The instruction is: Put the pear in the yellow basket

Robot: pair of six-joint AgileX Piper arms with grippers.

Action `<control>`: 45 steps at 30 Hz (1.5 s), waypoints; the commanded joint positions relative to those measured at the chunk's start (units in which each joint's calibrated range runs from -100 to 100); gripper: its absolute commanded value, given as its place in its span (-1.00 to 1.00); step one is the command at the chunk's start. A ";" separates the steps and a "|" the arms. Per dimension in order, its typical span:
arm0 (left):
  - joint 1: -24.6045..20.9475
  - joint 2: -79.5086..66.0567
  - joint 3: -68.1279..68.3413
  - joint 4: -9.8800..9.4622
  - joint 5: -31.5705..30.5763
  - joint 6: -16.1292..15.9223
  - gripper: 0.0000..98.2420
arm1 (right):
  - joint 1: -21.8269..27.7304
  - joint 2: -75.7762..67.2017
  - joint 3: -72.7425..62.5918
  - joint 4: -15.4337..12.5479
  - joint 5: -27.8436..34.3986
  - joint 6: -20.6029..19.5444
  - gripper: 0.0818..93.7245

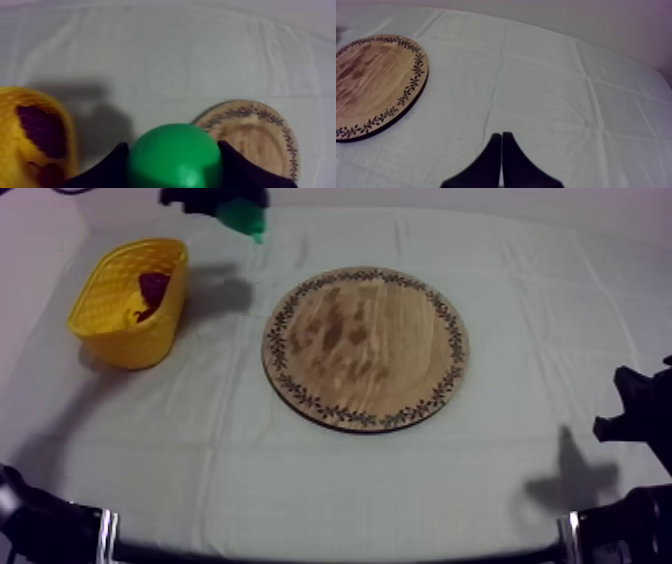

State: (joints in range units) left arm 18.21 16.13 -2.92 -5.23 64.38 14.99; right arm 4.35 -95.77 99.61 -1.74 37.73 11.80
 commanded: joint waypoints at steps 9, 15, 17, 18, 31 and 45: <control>-15.68 -10.44 17.75 0.16 -11.45 -11.02 -0.05 | 0.01 0.01 0.05 0.01 0.01 -0.01 -0.99; -18.43 -10.94 27.66 0.42 -12.96 -14.07 -0.06 | 0.01 0.01 0.05 0.01 0.01 -0.01 -0.99; -18.80 -10.76 30.04 0.47 -13.58 -14.72 -0.05 | 0.01 0.01 0.05 0.01 0.01 -0.01 -0.99; -18.94 -10.60 30.91 0.47 -13.95 -14.97 -0.05 | 0.01 0.01 0.05 0.01 0.01 -0.01 -0.99; -19.34 -8.52 30.90 1.60 -12.13 -19.31 0.88 | -0.01 0.01 0.05 0.01 0.01 0.01 -0.99; -19.39 -15.27 27.51 3.04 -14.34 -16.57 0.41 | 0.01 0.01 0.05 0.01 0.01 0.01 -0.99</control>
State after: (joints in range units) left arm -1.12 3.24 24.36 -2.46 50.78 -1.61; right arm 4.35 -95.77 99.61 -1.74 37.74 11.80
